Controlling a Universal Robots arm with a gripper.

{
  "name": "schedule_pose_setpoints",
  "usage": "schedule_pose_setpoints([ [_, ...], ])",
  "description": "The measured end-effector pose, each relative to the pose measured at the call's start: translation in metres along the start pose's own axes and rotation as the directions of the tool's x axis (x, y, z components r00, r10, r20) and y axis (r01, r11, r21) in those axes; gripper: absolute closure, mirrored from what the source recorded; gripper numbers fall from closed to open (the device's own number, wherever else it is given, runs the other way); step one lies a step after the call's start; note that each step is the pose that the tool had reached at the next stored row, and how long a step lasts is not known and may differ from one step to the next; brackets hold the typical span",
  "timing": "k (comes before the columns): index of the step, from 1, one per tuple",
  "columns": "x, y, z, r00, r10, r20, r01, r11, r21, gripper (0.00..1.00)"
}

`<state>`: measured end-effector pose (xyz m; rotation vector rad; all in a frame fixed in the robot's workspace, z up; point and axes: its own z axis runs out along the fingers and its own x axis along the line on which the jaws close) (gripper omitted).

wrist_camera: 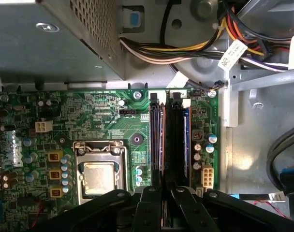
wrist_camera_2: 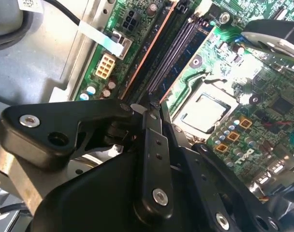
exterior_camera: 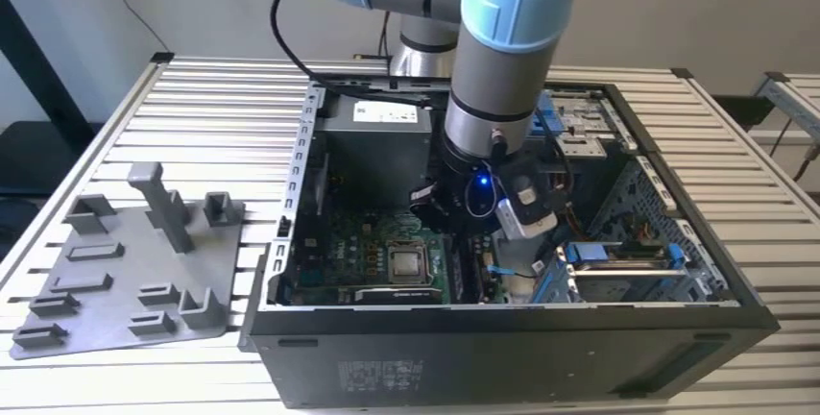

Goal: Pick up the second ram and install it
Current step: 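Insert the second ram into the second slot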

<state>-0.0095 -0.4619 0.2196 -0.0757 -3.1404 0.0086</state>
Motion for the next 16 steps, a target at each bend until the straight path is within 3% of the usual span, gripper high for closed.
schedule_pose_setpoints([
  [9,0.0,0.0001,0.0001,1.0,-0.001,0.0001,0.001,1.0,-0.0001,0.86],
  [16,-0.0001,0.0004,-0.0001,0.9997,-0.022,0.0041,0.022,0.9998,-0.0002,0.86],
])
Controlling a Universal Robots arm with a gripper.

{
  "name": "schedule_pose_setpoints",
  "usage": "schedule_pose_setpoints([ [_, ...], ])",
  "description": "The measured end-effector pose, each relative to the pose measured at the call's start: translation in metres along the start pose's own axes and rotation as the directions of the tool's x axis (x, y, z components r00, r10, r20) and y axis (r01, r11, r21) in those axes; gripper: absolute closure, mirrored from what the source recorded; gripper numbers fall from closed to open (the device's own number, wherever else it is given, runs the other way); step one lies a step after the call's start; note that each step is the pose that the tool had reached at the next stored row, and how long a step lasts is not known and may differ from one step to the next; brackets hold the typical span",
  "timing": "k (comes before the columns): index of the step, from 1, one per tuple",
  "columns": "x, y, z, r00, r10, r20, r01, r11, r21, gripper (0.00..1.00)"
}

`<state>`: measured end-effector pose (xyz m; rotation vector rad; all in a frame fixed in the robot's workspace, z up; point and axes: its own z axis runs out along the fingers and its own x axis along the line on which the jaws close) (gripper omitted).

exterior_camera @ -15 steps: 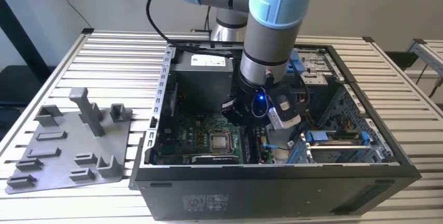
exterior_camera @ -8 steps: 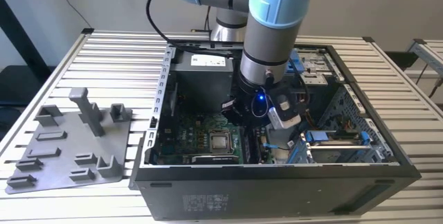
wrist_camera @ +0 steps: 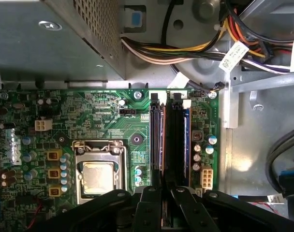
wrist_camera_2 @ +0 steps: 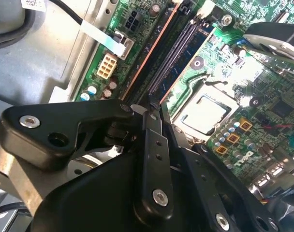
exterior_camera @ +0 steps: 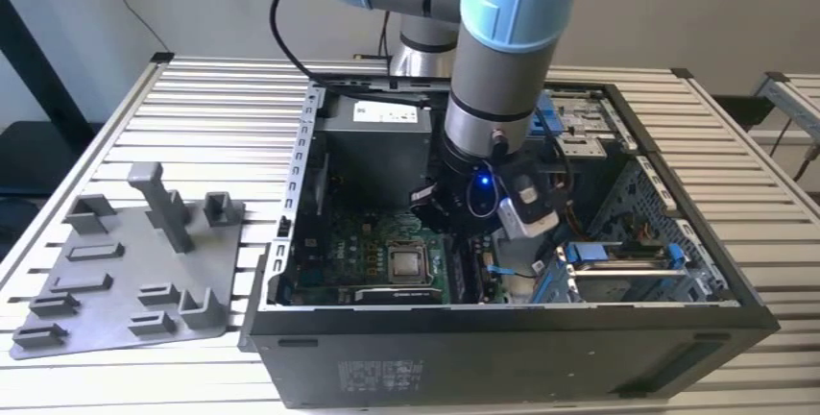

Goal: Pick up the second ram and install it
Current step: 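Insert the second ram into the second slot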

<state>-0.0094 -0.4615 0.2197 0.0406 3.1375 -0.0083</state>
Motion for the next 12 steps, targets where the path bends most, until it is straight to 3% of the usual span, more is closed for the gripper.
schedule_pose_setpoints([
  [8,-0.0006,0.0001,0.0001,0.9998,-0.02,0.0012,0.02,0.9998,-0.0002,0.86],
  [12,-0.0009,0.0,0.0037,0.9997,-0.023,0.0011,0.023,0.9997,-0.0017,0.86],
])
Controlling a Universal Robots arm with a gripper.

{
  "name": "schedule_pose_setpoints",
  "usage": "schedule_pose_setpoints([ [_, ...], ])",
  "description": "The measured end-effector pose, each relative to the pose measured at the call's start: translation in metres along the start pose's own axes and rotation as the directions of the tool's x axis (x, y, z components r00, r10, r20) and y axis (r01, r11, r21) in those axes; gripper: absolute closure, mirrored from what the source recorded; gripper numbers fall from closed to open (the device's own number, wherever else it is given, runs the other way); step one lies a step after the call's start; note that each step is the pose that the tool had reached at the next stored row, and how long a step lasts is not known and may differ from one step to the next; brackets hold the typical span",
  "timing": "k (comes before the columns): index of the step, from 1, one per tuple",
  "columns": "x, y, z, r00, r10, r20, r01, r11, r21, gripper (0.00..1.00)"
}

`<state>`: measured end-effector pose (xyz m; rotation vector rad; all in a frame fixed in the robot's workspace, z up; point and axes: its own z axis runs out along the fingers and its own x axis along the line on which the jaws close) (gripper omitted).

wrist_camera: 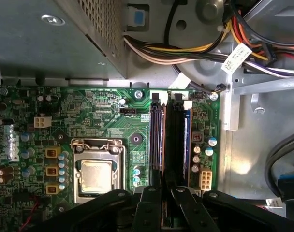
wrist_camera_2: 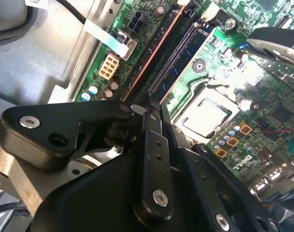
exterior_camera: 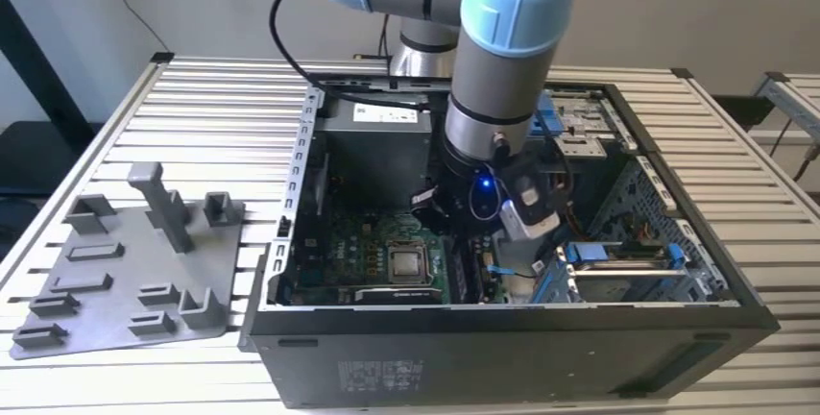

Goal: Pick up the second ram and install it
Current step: 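Insert the second ram into the second slot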

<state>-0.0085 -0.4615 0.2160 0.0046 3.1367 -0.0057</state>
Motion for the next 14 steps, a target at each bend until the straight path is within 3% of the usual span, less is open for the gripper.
schedule_pose_setpoints([
  [8,-0.0001,0.0002,0.0007,1.0,0.0,0.0001,0.0,1.0,-0.0009,0.84],
  [11,0.0,0.0001,0.0006,1.0,0.0,0.0001,0.0,1.0,-0.0004,0.72],
  [14,-0.0001,0.0,-0.0091,1.0,0.001,0.0,-0.001,1.0,-0.0003,0.72],
])
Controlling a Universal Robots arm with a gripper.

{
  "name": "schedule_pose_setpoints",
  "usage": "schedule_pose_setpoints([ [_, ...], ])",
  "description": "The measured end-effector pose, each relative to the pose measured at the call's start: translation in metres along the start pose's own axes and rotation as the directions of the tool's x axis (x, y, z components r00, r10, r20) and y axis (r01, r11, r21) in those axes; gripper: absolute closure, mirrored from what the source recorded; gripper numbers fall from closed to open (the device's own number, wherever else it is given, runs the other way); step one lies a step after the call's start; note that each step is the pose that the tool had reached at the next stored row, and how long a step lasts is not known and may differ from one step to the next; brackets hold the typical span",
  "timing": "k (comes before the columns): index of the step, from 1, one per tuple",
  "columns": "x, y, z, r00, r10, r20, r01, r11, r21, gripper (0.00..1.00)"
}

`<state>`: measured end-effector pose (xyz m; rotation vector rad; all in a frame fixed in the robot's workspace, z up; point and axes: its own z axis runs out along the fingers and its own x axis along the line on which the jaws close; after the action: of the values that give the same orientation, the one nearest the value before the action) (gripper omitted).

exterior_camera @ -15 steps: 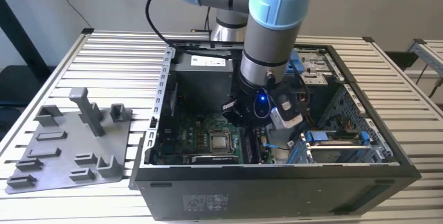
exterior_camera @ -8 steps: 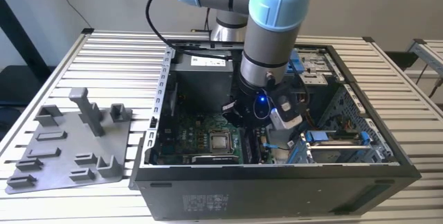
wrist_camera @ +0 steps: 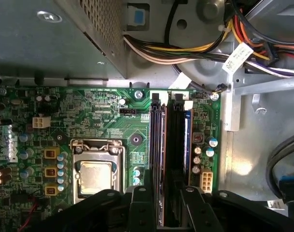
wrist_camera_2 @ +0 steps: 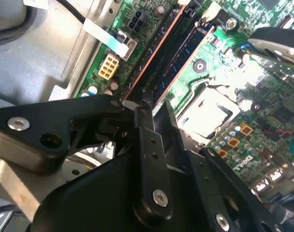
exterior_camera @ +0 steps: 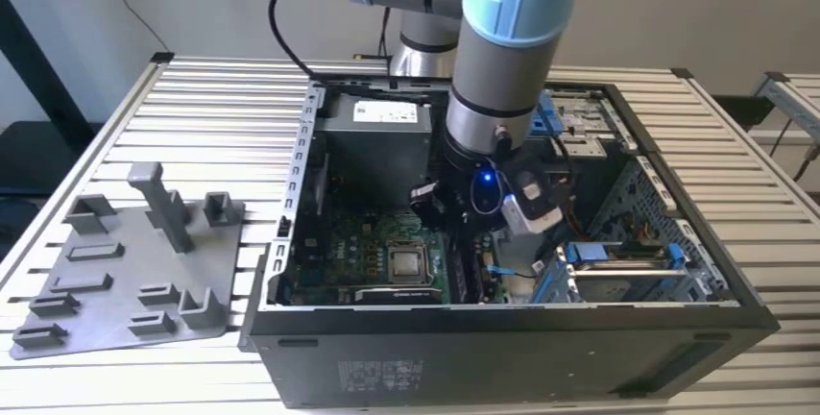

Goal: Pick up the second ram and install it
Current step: 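Insert the second ram into the second slot, then press down the second ram until it locks into place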

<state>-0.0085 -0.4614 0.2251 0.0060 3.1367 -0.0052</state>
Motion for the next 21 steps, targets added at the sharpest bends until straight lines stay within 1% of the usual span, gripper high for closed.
schedule_pose_setpoints([
  [4,-0.0001,0.0,-0.0174,1.0,0.0,0.0,0.0,1.0,-0.0001,0.72],
  [5,-0.0001,0.0,-0.0195,1.0,0.0,-0.0001,0.0,1.0,0.0002,0.72],
  [8,-0.0001,0.0001,-0.0195,1.0,0.0,0.0001,0.0,1.0,-0.0004,0.72],
  [9,-0.0001,0.0001,-0.0195,1.0,0.0,0.0002,0.0,1.0,-0.0005,0.74],
  [10,-0.0001,0.0001,-0.0196,1.0,0.0,0.0,0.0,1.0,-0.0002,0.8],
  [11,-0.0001,0.0001,-0.0196,1.0,0.0,0.0001,0.0,1.0,-0.0003,0.8],
  [12,-0.0001,0.0001,-0.0197,1.0,0.0,0.0,0.0,1.0,-0.0003,0.87],
  [13,-0.0001,0.0001,-0.0197,1.0,0.0,0.0001,0.0,1.0,-0.0003,0.89],
  [21,-0.0001,0.0001,-0.02,1.0,0.0,0.0,0.0,1.0,-0.0002,0.89],
])
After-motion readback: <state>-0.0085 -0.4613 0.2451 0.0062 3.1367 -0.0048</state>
